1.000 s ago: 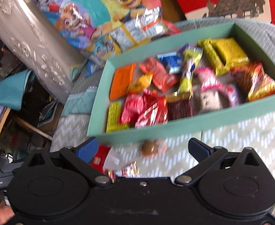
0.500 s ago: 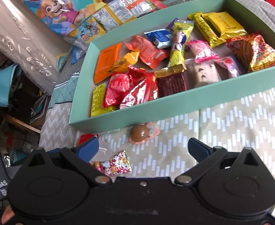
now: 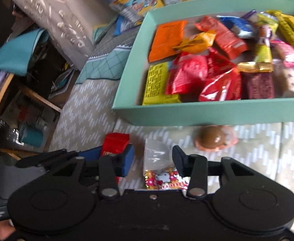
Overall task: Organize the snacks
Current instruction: 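Move both grippers back to the loose snacks in front of the box, then grasp the red square candy with left gripper while right grasps clear cup, then lower red candy and clear cup into the box, open both grippers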
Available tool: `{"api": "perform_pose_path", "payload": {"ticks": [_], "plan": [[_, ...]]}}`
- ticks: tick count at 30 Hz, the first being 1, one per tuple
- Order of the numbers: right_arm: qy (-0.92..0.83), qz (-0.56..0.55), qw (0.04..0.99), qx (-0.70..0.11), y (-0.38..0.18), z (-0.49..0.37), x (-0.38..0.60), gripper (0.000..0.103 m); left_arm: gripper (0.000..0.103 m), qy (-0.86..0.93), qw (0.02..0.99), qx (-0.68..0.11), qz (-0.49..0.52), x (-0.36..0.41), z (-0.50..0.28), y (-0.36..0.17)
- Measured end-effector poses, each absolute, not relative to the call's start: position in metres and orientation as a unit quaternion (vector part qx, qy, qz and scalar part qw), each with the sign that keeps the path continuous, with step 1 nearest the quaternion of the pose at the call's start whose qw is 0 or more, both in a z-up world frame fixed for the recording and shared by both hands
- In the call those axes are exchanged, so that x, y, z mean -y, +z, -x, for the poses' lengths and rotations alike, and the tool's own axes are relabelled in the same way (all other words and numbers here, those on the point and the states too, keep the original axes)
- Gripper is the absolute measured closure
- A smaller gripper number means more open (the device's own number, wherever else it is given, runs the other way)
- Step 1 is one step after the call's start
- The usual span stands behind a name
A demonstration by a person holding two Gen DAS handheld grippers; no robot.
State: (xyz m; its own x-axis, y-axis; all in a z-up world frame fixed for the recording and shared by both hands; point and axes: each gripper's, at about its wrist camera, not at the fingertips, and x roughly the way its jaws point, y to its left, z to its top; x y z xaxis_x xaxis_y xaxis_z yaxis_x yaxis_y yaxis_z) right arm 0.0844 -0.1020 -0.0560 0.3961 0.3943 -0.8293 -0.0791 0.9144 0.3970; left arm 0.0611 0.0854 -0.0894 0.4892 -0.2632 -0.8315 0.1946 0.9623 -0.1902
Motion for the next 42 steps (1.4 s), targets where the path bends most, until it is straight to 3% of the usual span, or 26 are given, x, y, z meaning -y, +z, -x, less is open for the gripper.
{"api": "perform_pose_path", "payload": {"ticks": [2,4,15,26,42], "plan": [[0.144,-0.14,0.823,-0.531,-0.061,-0.087,0.097,0.065,0.067,-0.133,0.863,-0.487,0.035,-0.086,-0.06,-0.09],[0.144,-0.122,0.829,-0.526,-0.06,-0.087,0.095,0.075,0.067,-0.132,0.864,-0.485,0.031,-0.085,-0.058,-0.091],[0.14,-0.146,0.835,-0.512,-0.046,-0.072,0.122,0.076,0.071,-0.133,0.859,-0.492,0.05,-0.086,-0.053,-0.084],[0.145,-0.181,0.853,-0.468,-0.009,-0.055,0.156,0.076,0.071,-0.159,0.871,-0.461,0.057,-0.075,-0.047,-0.037],[0.059,-0.233,0.884,-0.401,0.011,-0.103,0.234,0.076,0.071,-0.191,0.875,-0.444,0.026,-0.008,-0.129,-0.008]]}}
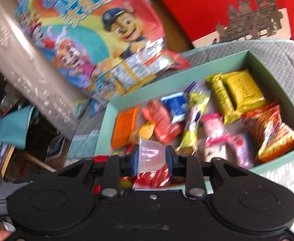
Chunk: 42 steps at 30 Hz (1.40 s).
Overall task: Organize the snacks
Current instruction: 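Lower red candy and clear cup into the box, open both grippers, then grasp the printed candy with left gripper while right moves to brown chocolate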
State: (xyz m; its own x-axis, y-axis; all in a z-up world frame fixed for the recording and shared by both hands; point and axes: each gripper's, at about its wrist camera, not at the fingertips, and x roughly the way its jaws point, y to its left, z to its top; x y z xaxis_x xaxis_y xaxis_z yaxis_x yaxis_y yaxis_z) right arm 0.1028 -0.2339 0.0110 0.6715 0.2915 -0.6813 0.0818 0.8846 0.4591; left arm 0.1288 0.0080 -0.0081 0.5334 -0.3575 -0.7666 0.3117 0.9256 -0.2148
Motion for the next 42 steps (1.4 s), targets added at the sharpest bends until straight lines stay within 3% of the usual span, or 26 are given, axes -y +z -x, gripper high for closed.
{"api": "perform_pose_path", "payload": {"ticks": [17,19,20,21,23,42], "plan": [[-0.036,-0.261,0.88,-0.396,-0.026,-0.127,0.33,0.073,0.068,-0.209,0.866,-0.455,-0.001,0.075,-0.193,-0.026],[-0.033,-0.274,0.878,-0.39,-0.03,-0.127,0.332,0.057,0.043,-0.198,0.871,-0.45,-0.005,0.077,-0.193,-0.027],[-0.034,-0.277,0.879,-0.386,-0.03,-0.126,0.332,0.036,0.02,-0.192,0.873,-0.449,-0.004,0.077,-0.192,-0.027],[-0.036,-0.276,0.881,-0.382,-0.029,-0.125,0.332,0.016,0.006,-0.187,0.875,-0.447,-0.005,0.076,-0.191,-0.027],[-0.038,-0.276,0.885,-0.372,-0.027,-0.119,0.33,0.0,0.001,-0.179,0.879,-0.442,-0.007,0.074,-0.189,-0.025],[-0.013,-0.252,0.885,-0.392,-0.009,-0.081,0.294,0.0,0.0,-0.176,0.873,-0.454,-0.004,0.05,-0.143,-0.015]]}}
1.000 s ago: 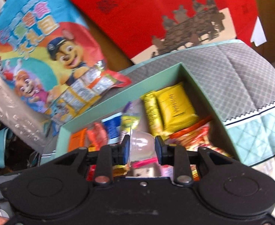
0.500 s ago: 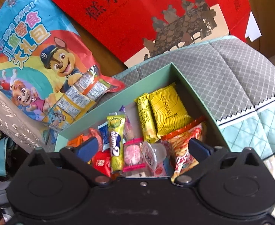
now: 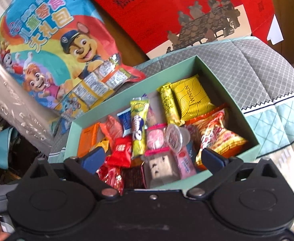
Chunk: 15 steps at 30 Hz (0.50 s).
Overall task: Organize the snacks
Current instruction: 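Grasp the printed candy with left gripper while right moves to brown chocolate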
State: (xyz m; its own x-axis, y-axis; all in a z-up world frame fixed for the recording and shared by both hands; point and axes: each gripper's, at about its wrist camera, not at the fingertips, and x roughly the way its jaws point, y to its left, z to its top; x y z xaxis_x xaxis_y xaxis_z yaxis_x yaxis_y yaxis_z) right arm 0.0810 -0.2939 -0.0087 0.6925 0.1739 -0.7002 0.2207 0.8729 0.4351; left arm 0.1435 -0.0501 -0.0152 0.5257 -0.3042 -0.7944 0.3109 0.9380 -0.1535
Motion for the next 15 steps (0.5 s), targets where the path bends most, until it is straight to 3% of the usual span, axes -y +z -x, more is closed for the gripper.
{"api": "perform_pose_path", "payload": {"ticks": [15], "plan": [[0.044,-0.241,0.872,-0.423,-0.016,-0.044,0.261,0.0,0.0,-0.169,0.865,-0.472,-0.021,0.005,-0.079,-0.033]]}}
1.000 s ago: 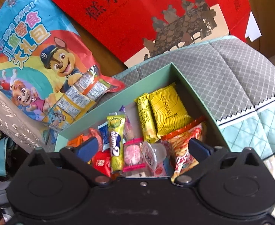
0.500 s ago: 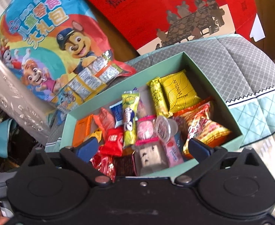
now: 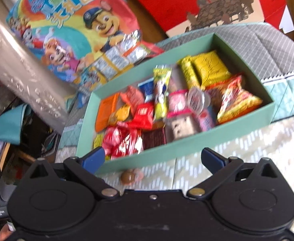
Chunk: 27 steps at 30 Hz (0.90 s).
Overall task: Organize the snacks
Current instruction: 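Grasp the printed candy with left gripper while right moves to brown chocolate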
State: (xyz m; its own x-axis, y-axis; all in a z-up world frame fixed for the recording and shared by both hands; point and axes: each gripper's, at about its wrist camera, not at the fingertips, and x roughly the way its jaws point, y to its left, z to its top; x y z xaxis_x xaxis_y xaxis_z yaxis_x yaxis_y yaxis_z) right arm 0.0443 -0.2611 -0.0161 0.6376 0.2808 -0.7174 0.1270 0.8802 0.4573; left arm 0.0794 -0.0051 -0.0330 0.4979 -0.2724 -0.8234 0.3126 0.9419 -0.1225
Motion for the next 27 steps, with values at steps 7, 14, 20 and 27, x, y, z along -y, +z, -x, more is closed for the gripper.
{"api": "perform_pose_path", "payload": {"ticks": [7,14,20,27], "plan": [[0.062,-0.235,0.861,-0.446,-0.031,-0.044,0.24,0.0,0.0,-0.17,0.849,-0.499,-0.042,-0.004,-0.062,-0.065],[0.07,-0.2,0.864,-0.456,-0.044,-0.045,0.216,0.0,0.009,-0.202,0.844,-0.491,-0.075,0.012,-0.052,-0.078],[0.074,-0.177,0.864,-0.466,-0.053,-0.053,0.2,0.008,0.053,-0.217,0.845,-0.477,-0.104,0.018,-0.041,-0.083],[0.093,-0.139,0.861,-0.481,-0.067,-0.068,0.173,0.032,0.068,-0.163,0.854,-0.494,-0.032,-0.025,-0.047,-0.085]]}}
